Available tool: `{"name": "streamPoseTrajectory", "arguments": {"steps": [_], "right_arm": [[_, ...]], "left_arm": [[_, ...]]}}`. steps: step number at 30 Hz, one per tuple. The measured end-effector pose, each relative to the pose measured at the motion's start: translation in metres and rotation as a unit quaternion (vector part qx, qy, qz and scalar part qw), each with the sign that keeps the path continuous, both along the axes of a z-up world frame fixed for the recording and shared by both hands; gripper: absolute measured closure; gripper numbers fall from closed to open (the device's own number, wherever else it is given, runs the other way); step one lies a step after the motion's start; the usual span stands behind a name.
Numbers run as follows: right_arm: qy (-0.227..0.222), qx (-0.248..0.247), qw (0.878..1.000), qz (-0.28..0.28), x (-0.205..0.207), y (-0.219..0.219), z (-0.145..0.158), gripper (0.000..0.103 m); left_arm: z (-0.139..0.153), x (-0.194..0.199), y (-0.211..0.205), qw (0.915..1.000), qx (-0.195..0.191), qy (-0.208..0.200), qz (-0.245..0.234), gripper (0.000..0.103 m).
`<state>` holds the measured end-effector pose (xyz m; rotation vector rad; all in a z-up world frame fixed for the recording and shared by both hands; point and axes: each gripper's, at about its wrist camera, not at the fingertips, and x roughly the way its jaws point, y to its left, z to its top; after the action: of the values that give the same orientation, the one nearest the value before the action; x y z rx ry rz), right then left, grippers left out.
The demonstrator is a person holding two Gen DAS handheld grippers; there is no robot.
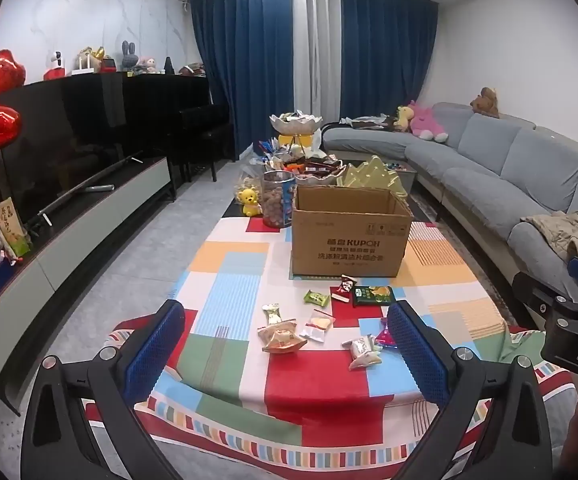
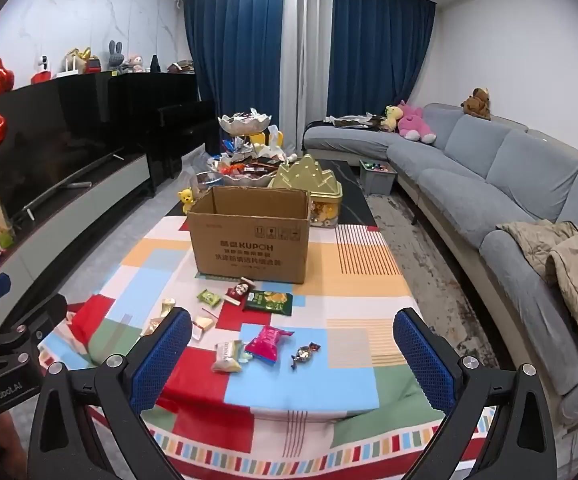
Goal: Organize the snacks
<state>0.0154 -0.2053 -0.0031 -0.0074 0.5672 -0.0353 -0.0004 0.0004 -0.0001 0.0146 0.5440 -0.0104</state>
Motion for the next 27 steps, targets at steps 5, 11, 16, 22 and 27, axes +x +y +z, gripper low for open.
{"name": "streamPoseTrajectory", "arguments": {"steps": [5, 11, 16, 22, 27], "right_arm": [[0.007, 0.0, 1.0, 0.0, 0.0006, -0.0005, -0.0003, 0.001], [0.006, -0.001, 1.0, 0.0, 0.0022, 0.0006, -0.0012, 0.001], [0.005, 0.001, 1.0, 0.001, 0.0025, -0.0002, -0.0003, 0.001], [0.004, 0.001, 1.0, 0.0, -0.0001, -0.0009, -0.0003, 0.001], [0.003, 0.001, 1.0, 0.0, 0.0022, -0.0018, 0.0008, 0.001]], "left_arm": [[-0.0014, 0.0023, -0.0026, 0.9999, 0.006, 0.009, -0.002, 0.0], [-0.0016, 0.0034, -0.0035, 1.0, 0.003, 0.008, -0.001, 0.0], [0.0004, -0.0016, -0.0053, 1.0, 0.001, 0.008, -0.003, 0.0], [0.0001, -0.0016, -0.0042, 1.0, 0.0, 0.009, -0.003, 0.0], [0.0023, -0.0038, -0.002, 1.0, -0.001, 0.008, -0.002, 0.0]]}}
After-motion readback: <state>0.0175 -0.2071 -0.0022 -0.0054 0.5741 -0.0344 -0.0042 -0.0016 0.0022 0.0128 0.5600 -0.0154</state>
